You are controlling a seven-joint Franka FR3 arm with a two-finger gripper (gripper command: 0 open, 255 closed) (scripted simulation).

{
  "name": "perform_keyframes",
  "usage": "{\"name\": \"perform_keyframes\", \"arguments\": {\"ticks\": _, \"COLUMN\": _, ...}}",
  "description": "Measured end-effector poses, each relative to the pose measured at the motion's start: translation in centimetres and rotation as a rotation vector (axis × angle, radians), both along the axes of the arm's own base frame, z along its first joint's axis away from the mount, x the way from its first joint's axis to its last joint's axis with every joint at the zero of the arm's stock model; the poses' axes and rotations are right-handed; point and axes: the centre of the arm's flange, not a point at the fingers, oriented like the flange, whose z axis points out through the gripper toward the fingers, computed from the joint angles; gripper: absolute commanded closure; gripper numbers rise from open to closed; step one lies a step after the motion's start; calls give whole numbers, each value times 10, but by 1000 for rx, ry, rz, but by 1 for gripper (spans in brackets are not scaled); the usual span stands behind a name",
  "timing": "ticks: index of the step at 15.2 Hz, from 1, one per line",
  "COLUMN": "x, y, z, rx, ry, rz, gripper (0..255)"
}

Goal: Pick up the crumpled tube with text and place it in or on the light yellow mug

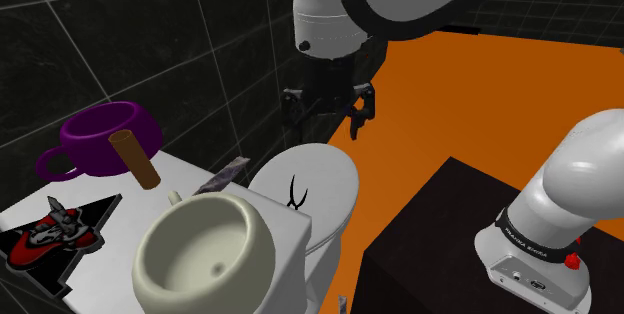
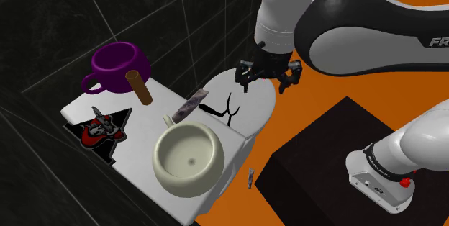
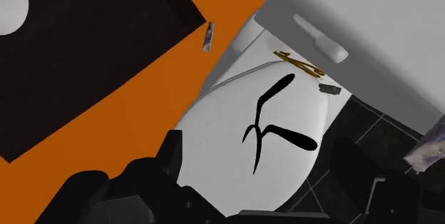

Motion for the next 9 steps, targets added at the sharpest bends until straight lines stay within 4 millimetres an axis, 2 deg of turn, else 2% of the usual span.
{"name": "perform_keyframes", "arguments": {"ticks": 5, "x": 28, "y": 53, "z": -13, "rx": 12, "ry": -3, "rz": -147, "gripper": 0}}
{"name": "perform_keyframes", "arguments": {"ticks": 7, "x": 44, "y": 73, "z": -23, "rx": 18, "ry": -3, "rz": -203, "gripper": 0}}
{"name": "perform_keyframes", "arguments": {"ticks": 9, "x": 60, "y": 93, "z": -26, "rx": 25, "ry": -2, "rz": -260, "gripper": 0}}
